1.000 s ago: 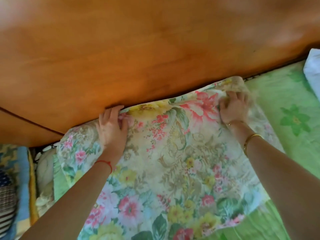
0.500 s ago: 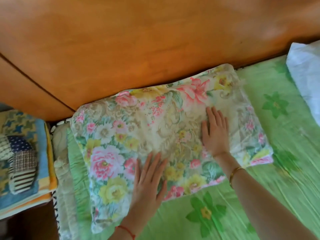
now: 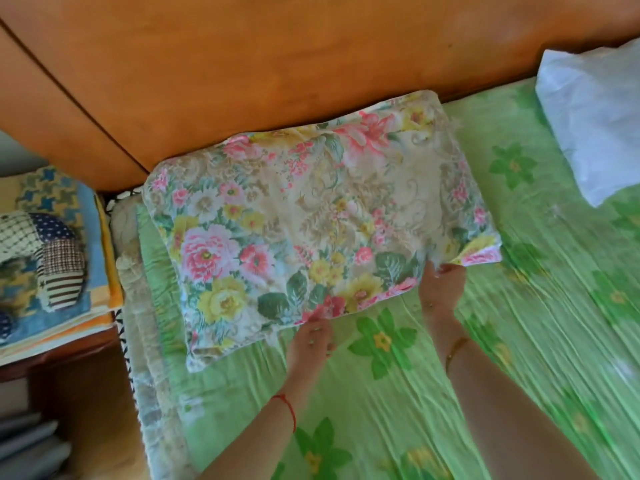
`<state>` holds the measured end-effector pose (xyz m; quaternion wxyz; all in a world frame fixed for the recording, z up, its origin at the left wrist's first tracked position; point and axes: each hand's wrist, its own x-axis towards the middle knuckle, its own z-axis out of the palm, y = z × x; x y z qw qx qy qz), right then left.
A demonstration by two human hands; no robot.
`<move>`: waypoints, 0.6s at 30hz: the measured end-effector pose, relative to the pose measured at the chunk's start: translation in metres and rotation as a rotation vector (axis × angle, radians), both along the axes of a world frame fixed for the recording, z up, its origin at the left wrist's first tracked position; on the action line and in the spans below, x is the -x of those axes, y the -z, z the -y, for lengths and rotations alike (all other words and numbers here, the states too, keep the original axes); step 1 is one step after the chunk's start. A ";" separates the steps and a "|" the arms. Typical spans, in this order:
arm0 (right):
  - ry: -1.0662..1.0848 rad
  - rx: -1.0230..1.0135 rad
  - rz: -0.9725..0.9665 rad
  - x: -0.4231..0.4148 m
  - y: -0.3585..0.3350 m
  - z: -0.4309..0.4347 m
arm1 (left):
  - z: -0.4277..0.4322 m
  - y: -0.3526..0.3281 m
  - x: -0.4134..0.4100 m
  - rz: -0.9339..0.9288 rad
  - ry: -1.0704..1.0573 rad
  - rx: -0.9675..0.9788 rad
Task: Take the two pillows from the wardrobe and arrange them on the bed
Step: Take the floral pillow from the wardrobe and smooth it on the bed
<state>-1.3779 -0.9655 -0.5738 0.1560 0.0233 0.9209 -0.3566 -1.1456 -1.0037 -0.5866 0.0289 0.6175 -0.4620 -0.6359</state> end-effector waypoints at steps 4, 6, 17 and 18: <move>0.243 0.193 0.520 0.022 0.014 -0.010 | 0.004 0.006 0.013 -0.218 -0.614 -0.540; 0.349 0.342 0.601 0.022 0.017 -0.008 | 0.005 0.008 0.018 -0.263 -0.731 -0.568; 0.384 0.212 0.083 0.020 0.020 0.004 | 0.012 0.001 0.004 -0.300 -1.058 -0.434; 0.408 0.191 0.098 0.018 0.022 0.002 | 0.010 0.003 -0.003 -0.257 -1.037 -0.457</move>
